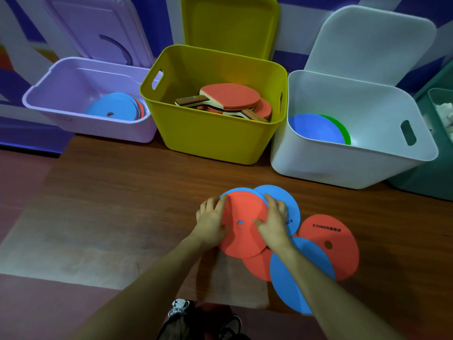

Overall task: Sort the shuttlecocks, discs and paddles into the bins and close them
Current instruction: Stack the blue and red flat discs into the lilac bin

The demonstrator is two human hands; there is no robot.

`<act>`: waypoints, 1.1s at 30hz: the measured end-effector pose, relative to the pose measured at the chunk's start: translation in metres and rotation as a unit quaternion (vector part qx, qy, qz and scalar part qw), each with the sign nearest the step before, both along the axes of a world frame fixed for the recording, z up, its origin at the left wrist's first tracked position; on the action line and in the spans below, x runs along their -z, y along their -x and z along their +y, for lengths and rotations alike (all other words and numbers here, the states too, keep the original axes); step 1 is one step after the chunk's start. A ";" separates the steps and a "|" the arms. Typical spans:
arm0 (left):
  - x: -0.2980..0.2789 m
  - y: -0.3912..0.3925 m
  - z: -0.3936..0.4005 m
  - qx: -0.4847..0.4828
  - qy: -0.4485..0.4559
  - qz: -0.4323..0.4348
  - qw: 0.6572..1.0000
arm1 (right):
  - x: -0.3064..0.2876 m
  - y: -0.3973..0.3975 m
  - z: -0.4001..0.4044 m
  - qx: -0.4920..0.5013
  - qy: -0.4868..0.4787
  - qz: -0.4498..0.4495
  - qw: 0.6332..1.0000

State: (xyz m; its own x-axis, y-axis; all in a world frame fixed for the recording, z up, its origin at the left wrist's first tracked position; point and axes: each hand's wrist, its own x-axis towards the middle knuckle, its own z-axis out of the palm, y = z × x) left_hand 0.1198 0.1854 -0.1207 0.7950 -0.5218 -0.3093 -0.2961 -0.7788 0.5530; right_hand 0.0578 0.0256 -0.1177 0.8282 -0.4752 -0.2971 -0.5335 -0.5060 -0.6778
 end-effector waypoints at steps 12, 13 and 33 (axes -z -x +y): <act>-0.004 0.032 0.029 -0.032 0.111 0.006 0.993 | -0.017 0.027 0.014 -0.092 0.012 -0.022 0.995; -0.003 0.034 0.030 -0.030 0.108 0.001 0.994 | -0.019 0.029 0.016 -0.099 0.014 -0.029 0.995; -0.125 -0.051 0.135 -0.136 0.061 -0.260 0.954 | -0.120 -0.086 0.109 -0.224 0.097 -0.323 0.914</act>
